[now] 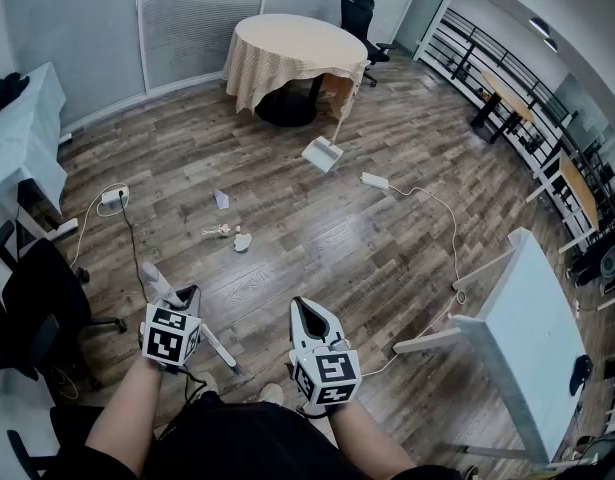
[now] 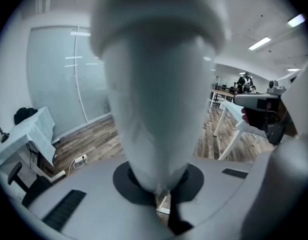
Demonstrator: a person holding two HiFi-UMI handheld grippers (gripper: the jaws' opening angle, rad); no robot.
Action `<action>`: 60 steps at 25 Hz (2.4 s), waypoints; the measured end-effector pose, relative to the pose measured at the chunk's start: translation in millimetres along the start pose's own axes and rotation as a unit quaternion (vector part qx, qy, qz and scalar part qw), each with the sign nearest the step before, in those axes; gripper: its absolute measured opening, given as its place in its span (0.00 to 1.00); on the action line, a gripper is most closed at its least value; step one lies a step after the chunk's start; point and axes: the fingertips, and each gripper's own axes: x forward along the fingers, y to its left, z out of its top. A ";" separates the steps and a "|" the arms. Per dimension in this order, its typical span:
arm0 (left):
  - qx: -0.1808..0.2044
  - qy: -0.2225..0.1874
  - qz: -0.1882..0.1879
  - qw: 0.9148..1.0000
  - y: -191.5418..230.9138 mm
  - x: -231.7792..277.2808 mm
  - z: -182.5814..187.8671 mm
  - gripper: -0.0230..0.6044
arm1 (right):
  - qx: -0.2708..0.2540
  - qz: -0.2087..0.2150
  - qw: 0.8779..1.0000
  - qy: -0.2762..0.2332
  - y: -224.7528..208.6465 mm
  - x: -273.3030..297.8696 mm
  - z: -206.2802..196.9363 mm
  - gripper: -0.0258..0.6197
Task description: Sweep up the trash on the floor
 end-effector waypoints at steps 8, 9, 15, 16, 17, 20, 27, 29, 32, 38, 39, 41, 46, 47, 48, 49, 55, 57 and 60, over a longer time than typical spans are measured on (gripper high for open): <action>0.007 -0.009 0.000 1.000 6.7 2.1 6.4 0.03 | 0.003 -0.008 1.000 -0.004 1.8 4.1 0.3 0.06; 0.007 -0.011 0.001 1.000 7.3 2.3 7.5 0.03 | 0.001 -0.008 1.000 -0.004 2.7 4.6 0.2 0.06; 0.013 -0.017 -0.001 1.000 9.6 4.2 13.0 0.03 | -0.008 -0.010 1.000 -0.002 7.8 8.7 2.2 0.06; 0.012 -0.018 -0.001 1.000 11.2 4.2 12.5 0.03 | -0.010 -0.010 1.000 0.000 9.1 9.6 2.0 0.06; 0.011 -0.019 -0.001 1.000 13.5 4.2 12.2 0.03 | -0.012 -0.010 1.000 0.002 10.7 11.1 1.9 0.06; 0.010 -0.023 -0.003 1.000 24.0 4.6 11.5 0.03 | -0.022 -0.015 1.000 0.013 16.4 17.7 1.2 0.06; 0.003 -0.031 -0.008 0.999 66.9 5.8 5.2 0.03 | -0.033 -0.034 0.998 0.031 42.7 41.7 -0.6 0.06; -0.003 -0.035 -0.009 0.999 83.9 4.8 3.9 0.03 | -0.036 -0.038 0.998 0.039 53.9 50.5 -2.1 0.06; -0.010 -0.043 -0.010 0.999 111.3 3.0 2.2 0.03 | -0.039 -0.045 0.997 0.045 70.7 63.7 -3.6 0.06; -0.032 -0.052 0.011 0.998 174.7 3.5 -3.8 0.03 | -0.041 -0.046 0.996 0.065 99.7 95.3 -4.4 0.06; -0.036 -0.052 0.017 0.998 183.5 3.2 -4.4 0.03 | -0.046 -0.040 0.996 0.069 103.3 100.7 -4.0 0.06; -0.043 -0.053 0.029 0.997 198.3 4.2 -6.1 0.03 | -0.052 -0.032 0.995 0.074 107.1 111.7 -5.0 0.06; -0.055 -0.042 0.057 0.996 233.3 22.0 -4.2 0.03 | -0.046 -0.009 0.996 0.076 104.5 155.7 -7.5 0.06; -0.055 -0.038 0.062 0.996 238.8 27.1 -2.1 0.03 | -0.044 -0.003 0.996 0.076 101.9 166.4 -8.2 0.06; -0.055 -0.034 0.067 0.996 243.2 33.0 1.2 0.03 | -0.041 0.003 0.996 0.076 97.9 177.4 -8.4 0.06; -0.053 -0.030 0.071 0.996 246.5 40.1 6.1 0.03 | -0.037 0.008 0.996 0.075 92.2 188.8 -8.0 0.06; -0.044 0.004 0.086 0.995 258.5 98.3 58.8 0.03 | -0.012 0.038 0.996 0.082 36.8 262.9 8.9 0.06; -0.038 0.012 0.091 0.995 258.7 118.8 79.4 0.03 | -0.012 0.049 0.996 0.079 14.8 282.2 19.1 0.06; -0.029 0.021 0.100 0.994 258.2 151.5 107.5 0.03 | -0.008 0.053 0.996 0.079 -25.9 307.1 23.2 0.06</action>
